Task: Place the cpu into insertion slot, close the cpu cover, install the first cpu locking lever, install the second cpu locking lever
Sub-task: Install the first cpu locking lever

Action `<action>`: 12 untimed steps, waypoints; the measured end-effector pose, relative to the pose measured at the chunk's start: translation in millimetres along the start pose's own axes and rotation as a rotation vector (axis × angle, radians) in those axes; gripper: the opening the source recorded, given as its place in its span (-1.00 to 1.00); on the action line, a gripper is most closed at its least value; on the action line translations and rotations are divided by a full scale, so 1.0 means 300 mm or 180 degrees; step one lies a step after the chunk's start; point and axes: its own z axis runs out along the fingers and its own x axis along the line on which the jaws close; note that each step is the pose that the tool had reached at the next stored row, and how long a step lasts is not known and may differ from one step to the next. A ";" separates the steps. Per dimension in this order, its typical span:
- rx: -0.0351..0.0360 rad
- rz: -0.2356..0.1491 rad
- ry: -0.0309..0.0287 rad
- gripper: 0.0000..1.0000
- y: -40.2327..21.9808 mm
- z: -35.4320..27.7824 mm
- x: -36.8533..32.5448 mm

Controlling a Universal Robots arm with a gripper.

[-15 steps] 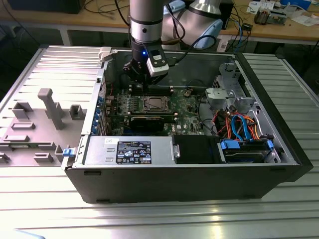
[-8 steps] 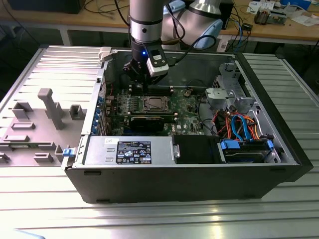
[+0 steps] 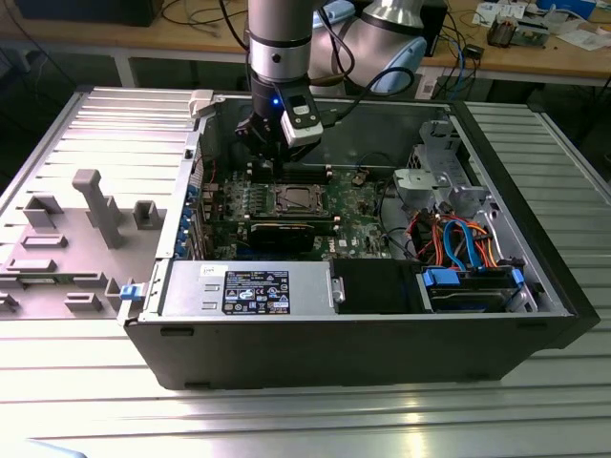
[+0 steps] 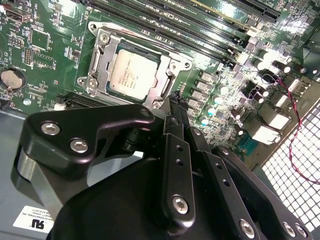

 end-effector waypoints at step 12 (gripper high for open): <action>-0.0033 -0.0232 -0.0001 -0.79 -0.007 0.004 0.055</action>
